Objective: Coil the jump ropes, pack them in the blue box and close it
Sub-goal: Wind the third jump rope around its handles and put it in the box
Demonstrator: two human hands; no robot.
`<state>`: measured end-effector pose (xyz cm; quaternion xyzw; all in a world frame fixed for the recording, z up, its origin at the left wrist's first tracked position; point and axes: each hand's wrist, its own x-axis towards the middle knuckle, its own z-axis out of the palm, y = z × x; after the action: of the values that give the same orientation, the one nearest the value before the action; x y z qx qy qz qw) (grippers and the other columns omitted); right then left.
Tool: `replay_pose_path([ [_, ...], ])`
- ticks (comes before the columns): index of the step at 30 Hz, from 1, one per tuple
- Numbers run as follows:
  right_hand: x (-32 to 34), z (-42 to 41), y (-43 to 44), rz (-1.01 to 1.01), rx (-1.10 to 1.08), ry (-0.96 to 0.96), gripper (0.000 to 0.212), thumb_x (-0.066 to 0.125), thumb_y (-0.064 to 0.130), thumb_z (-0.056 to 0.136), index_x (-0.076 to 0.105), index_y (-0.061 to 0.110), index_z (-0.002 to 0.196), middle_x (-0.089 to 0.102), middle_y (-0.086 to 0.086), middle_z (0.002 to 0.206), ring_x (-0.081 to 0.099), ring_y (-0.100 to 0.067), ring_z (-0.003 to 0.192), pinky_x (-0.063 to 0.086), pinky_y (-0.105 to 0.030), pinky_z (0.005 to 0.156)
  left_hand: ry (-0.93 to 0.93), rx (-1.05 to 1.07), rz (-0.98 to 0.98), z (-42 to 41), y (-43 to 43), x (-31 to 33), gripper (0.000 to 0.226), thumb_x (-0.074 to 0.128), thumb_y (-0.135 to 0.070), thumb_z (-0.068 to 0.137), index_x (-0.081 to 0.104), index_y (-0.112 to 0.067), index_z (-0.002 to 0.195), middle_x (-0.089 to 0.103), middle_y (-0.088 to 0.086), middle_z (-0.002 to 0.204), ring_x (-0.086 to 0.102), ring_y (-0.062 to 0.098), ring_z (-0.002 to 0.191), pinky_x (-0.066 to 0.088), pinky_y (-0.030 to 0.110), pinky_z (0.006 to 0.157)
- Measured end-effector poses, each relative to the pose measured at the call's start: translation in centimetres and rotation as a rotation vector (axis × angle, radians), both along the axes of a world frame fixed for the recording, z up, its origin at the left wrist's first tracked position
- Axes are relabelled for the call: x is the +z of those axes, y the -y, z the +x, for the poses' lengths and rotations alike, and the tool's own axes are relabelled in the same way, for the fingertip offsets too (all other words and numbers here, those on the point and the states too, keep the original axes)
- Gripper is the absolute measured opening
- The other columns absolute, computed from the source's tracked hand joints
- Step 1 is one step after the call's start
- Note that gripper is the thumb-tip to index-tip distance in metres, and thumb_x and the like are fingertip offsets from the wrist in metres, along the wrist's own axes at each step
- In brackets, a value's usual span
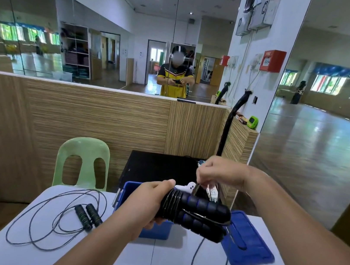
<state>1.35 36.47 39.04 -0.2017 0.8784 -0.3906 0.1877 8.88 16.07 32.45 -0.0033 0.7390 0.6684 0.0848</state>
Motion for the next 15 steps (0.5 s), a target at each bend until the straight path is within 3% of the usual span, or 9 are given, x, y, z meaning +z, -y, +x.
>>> replay_pose_path([
  [2,1.8,-0.1,0.3,0.050,-0.040,-0.050,0.041,0.056,0.027,0.089,0.063,0.021,0.050,0.058,-0.001,0.060,0.050,-0.016,0.065,0.039,-0.038,0.071,-0.080,0.031,-0.092,0.0,0.0,-0.3,0.040,0.050,-0.041,0.104,0.054,-0.015,0.073,0.054,0.005,0.054,0.043,0.014,0.039,0.026,0.019,0.038],
  [4,2.9,0.3,0.6,0.169,-0.061,-0.134,0.047,0.052,0.034,0.097,0.069,0.018,0.056,0.059,-0.004,0.067,0.046,-0.019,0.069,0.038,-0.039,0.072,-0.143,0.099,-0.176,-0.3,0.0,-0.8,0.040,0.052,-0.040,0.103,0.057,-0.014,0.074,0.055,0.001,0.053,0.047,0.013,0.039,0.033,0.019,0.038],
  [6,3.4,1.2,1.4,0.266,-0.088,-0.224,0.049,0.052,0.040,0.098,0.073,0.017,0.060,0.052,-0.006,0.067,0.043,-0.021,0.065,0.038,-0.035,0.069,-0.171,0.155,-0.238,-0.7,0.2,-1.4,0.038,0.052,-0.043,0.101,0.060,-0.016,0.076,0.057,-0.003,0.054,0.054,0.013,0.045,0.042,0.024,0.044],
  [8,3.5,2.2,2.1,0.306,-0.131,-0.278,0.049,0.052,0.037,0.099,0.074,0.018,0.060,0.043,-0.003,0.054,0.038,-0.017,0.049,0.036,-0.029,0.057,-0.192,0.195,-0.280,-1.0,0.3,-2.2,0.038,0.052,-0.048,0.099,0.061,-0.021,0.075,0.060,-0.007,0.052,0.060,0.014,0.052,0.050,0.033,0.053],
  [11,3.1,3.4,2.9,0.315,-0.216,-0.333,0.047,0.053,0.030,0.097,0.068,0.019,0.054,0.053,0.003,0.046,0.038,-0.008,0.034,0.031,-0.021,0.043,-0.229,0.259,-0.320,-1.3,0.3,-2.7,0.038,0.051,-0.049,0.100,0.059,-0.024,0.074,0.058,-0.009,0.051,0.060,0.013,0.056,0.049,0.033,0.055],
  [15,1.8,4.4,3.5,0.225,-0.303,-0.339,0.040,0.057,0.027,0.094,0.074,0.007,0.064,0.043,0.008,0.033,0.033,-0.010,0.030,0.032,-0.029,0.051,-0.250,0.337,-0.314,-1.9,0.3,-3.0,0.039,0.049,-0.049,0.101,0.058,-0.020,0.076,0.055,-0.006,0.057,0.058,0.014,0.057,0.051,0.036,0.053],
])
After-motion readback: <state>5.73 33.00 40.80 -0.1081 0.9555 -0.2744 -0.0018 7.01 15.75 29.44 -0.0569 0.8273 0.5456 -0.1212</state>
